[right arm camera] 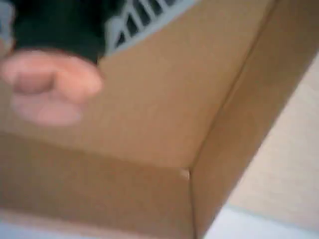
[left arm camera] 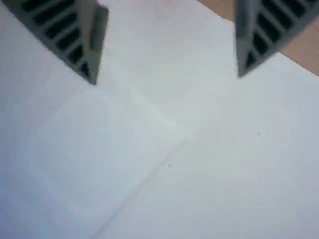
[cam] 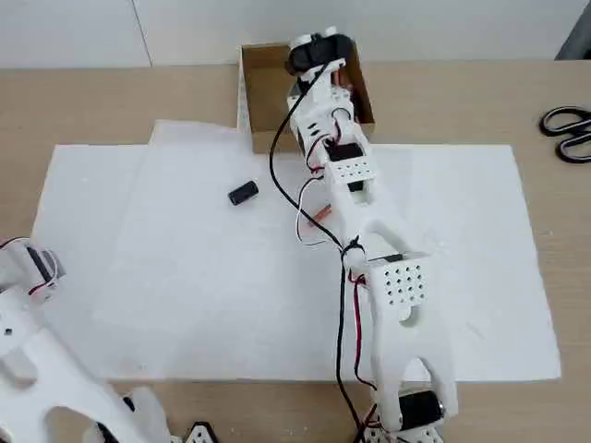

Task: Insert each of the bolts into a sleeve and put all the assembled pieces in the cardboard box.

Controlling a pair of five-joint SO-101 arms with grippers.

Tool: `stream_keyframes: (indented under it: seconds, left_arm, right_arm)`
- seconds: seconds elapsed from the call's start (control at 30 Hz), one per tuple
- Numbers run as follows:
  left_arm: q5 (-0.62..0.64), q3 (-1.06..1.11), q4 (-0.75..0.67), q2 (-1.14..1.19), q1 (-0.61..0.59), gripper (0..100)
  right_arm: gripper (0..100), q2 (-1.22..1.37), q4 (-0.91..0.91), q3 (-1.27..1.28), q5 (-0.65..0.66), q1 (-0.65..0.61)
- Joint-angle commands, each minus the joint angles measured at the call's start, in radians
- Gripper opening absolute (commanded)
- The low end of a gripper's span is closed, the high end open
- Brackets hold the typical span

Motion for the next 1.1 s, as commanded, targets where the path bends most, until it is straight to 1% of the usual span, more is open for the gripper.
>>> stream_keyframes:
  seconds: [0.0, 0.17, 0.37, 0.77, 0.87, 0.93, 1.07]
  left_arm:
    - [0.000, -0.004, 0.017, -0.018, 0.003, 17]
    - [-0.003, -0.004, 0.017, -0.020, 0.003, 17]
    - [-0.003, -0.004, 0.017, -0.020, 0.003, 17]
    - [-0.003, -0.002, 0.017, -0.020, 0.003, 17]
    - [-0.005, 0.002, 0.017, -0.020, 0.003, 17]
    - [-0.005, 0.018, 0.017, -0.020, 0.003, 17]
    - [-0.006, 0.045, 0.017, -0.020, 0.003, 17]
  right_arm:
    - [0.9, -0.008, 0.001, -0.091, 0.005, -0.008]
    - [1.3, -0.005, 0.001, -0.091, 0.005, -0.005]
    - [13.3, -0.005, 0.002, -0.091, 0.006, -0.010]
    - [13.8, -0.015, 0.002, -0.091, 0.006, -0.010]
    - [13.8, -0.050, 0.004, -0.091, 0.006, -0.010]
    - [13.7, -0.108, 0.053, -0.091, 0.006, -0.008]
    - [13.7, -0.262, 0.249, -0.091, 0.002, -0.010]
